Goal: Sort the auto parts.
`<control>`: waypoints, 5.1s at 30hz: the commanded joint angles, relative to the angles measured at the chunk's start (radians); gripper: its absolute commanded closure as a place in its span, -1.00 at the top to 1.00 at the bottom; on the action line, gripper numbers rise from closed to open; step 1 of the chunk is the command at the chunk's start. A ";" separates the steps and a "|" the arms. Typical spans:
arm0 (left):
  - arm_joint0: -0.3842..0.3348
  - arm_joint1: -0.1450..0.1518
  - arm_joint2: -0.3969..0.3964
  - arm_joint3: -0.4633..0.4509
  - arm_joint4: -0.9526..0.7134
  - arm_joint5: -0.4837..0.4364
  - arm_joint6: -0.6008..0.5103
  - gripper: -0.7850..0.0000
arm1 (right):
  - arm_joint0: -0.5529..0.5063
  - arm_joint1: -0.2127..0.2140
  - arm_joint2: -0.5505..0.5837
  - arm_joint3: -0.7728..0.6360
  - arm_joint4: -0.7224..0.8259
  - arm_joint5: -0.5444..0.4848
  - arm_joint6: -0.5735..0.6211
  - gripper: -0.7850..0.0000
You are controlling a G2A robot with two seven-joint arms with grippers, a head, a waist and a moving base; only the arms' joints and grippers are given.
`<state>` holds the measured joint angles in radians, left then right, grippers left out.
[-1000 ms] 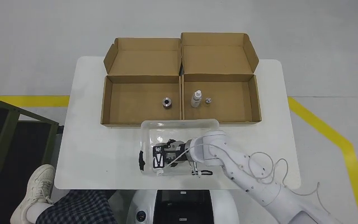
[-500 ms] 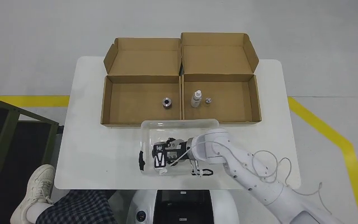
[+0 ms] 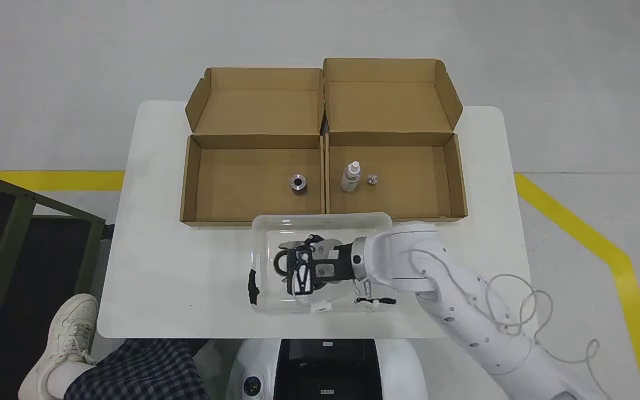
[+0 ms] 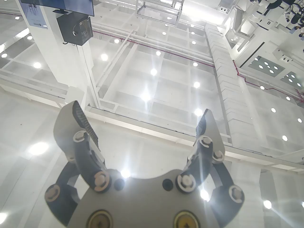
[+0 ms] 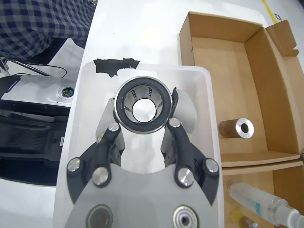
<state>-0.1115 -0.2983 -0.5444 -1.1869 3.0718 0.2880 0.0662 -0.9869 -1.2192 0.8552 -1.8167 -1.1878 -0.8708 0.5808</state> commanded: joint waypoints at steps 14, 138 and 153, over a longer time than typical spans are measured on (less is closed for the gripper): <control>0.000 0.000 0.000 0.000 0.000 0.000 0.000 1.00 | -0.001 0.026 0.170 -0.142 0.081 0.067 -0.067 -1.00; 0.000 0.000 0.000 0.000 0.000 0.000 0.000 1.00 | 0.618 -0.338 -0.365 0.987 0.206 0.197 -0.166 -0.22; 0.000 0.000 0.000 0.000 0.000 0.000 0.000 1.00 | 0.619 -0.341 -0.323 0.946 0.179 0.171 -0.165 0.24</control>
<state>-0.1115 -0.2983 -0.5444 -1.1869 3.0718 0.2880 0.0662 -0.3659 -1.5629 0.5269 -0.8613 -1.0073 -0.6991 0.4169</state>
